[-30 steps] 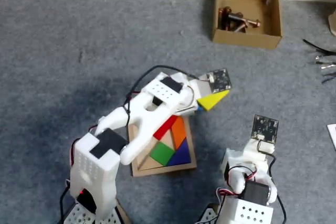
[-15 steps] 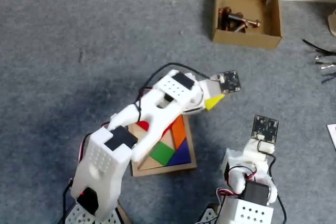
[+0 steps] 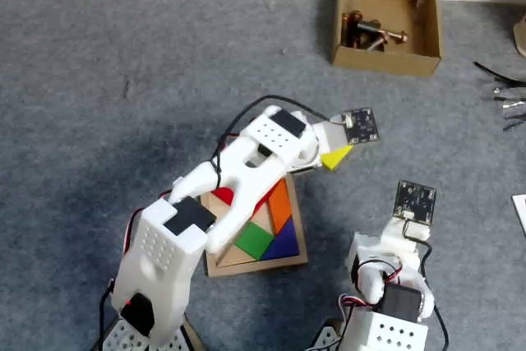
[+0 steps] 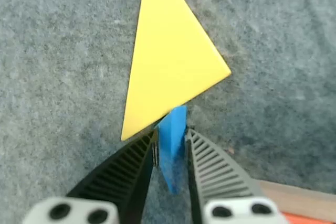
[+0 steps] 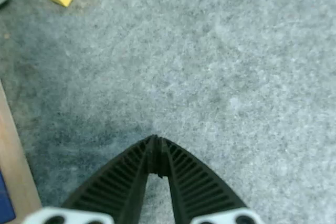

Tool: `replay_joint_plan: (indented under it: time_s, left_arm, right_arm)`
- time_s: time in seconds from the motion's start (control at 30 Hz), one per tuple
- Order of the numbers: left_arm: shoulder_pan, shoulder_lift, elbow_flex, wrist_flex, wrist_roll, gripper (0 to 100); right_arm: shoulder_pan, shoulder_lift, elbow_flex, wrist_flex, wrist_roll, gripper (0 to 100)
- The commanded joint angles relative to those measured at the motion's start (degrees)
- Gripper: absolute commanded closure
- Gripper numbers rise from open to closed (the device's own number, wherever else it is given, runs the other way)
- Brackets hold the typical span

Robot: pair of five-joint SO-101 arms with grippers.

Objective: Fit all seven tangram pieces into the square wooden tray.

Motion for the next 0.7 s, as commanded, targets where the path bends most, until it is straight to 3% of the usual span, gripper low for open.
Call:
replay_joint_plan:
  time_s: [0.0,0.13,0.67]
  left_arm:
    - [-0.3,-0.9,-1.5,4.0,0.4,94]
    - [-1.3,-3.6,-3.7,8.3,1.2,94]
    - [-4.0,-16.9,-5.1,26.4,20.0,94]
  right_arm:
    - [0.3,-0.7,6.4,-1.5,-0.5,99.4]
    - [0.3,-0.7,6.3,-1.5,-0.5,99.4]
    - [0.3,-0.7,6.3,-1.5,-0.5,99.4]
